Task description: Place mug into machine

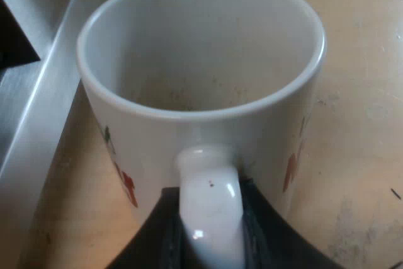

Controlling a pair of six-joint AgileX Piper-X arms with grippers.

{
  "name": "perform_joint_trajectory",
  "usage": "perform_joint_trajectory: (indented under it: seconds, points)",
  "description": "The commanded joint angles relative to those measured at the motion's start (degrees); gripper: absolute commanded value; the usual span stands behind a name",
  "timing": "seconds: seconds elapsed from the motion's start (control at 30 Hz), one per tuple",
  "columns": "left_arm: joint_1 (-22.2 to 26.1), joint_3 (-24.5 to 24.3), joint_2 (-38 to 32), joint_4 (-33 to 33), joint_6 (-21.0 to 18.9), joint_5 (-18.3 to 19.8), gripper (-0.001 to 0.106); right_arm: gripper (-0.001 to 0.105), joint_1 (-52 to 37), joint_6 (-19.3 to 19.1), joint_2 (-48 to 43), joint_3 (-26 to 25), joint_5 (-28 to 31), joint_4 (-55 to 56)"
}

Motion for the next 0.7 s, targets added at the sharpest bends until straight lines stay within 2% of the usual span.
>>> perform_joint_trajectory:
  seconds: [0.03, 0.17, 0.2, 0.37, 0.57, 0.7]
  points:
    - [-0.28, -0.25, -2.83, 0.28, -0.62, -1.09, 0.070, 0.000, 0.09, -3.23, -5.51, -0.58, -0.62, 2.72]
    - [-0.28, -0.25, -6.57, 3.59, -0.62, -2.60, 0.070, 0.000, 0.09, -4.50, -10.24, -0.58, -0.47, 7.27]
    - [-0.28, -0.25, -6.96, 4.00, -0.62, -2.77, 0.070, 0.000, 0.09, -4.49, -14.79, -0.58, -0.07, 11.71]
    - [-0.28, -0.25, -12.41, 8.60, -0.62, -5.27, 0.070, 0.000, 0.09, -4.49, -24.87, -0.58, -0.07, 19.73]
    - [-0.28, -0.25, -17.84, 13.76, -0.62, -5.57, 0.070, 0.000, 0.82, -4.65, -37.59, -0.58, -0.69, 29.39]
    - [-0.28, -0.25, -21.40, 17.67, -0.62, -8.42, 0.070, 0.000, 4.27, -7.56, -43.93, -0.58, -0.69, 35.40]
